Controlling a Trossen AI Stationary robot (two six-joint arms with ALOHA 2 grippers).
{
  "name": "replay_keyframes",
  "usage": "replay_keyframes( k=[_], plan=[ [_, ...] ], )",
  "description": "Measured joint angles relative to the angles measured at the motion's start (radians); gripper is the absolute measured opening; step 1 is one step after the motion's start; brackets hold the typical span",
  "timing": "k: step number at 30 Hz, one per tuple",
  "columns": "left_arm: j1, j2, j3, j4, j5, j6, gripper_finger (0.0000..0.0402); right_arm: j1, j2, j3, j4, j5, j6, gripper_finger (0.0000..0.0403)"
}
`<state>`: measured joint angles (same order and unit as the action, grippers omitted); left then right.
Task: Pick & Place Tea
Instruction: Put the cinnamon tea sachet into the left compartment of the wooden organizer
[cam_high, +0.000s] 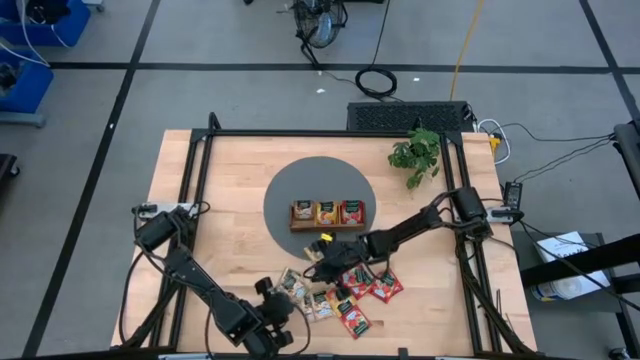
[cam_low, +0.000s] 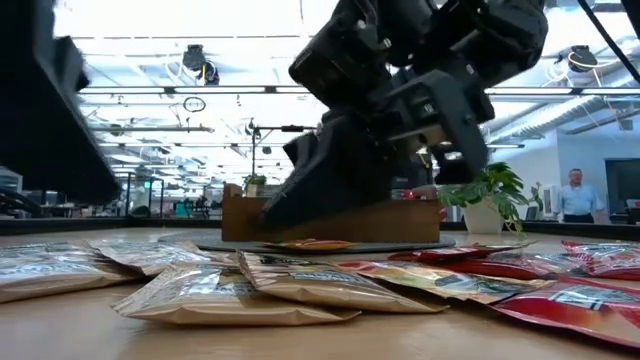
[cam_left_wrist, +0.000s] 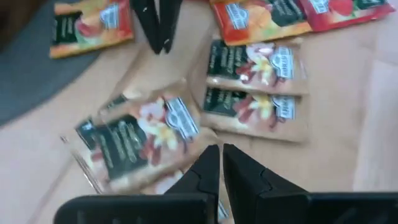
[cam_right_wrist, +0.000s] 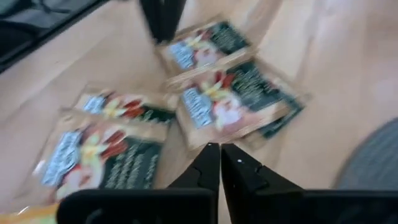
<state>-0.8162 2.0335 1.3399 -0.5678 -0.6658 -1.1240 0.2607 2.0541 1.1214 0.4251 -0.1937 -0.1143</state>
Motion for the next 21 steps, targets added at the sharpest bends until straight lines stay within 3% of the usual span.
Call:
replay_keyframes(
  k=[6,12,18,21],
  plan=[
    [-0.001,0.0,0.0,0.043,0.015,-0.013,0.0026,0.001,0.0,-0.006,0.028,-0.101,-0.025,0.0058],
    [0.04,0.02,0.001,0.271,0.038,0.136,0.0026,0.003,0.0,-0.005,-0.024,-0.23,-0.029,0.0104],
    [0.086,0.068,0.001,0.358,0.098,0.224,0.0026,0.019,0.0,-0.006,-0.133,-0.214,-0.069,0.0131],
    [0.103,0.09,0.001,0.351,0.128,0.22,0.0026,0.042,-0.001,-0.005,-0.142,-0.086,-0.102,0.0134]
  ],
)
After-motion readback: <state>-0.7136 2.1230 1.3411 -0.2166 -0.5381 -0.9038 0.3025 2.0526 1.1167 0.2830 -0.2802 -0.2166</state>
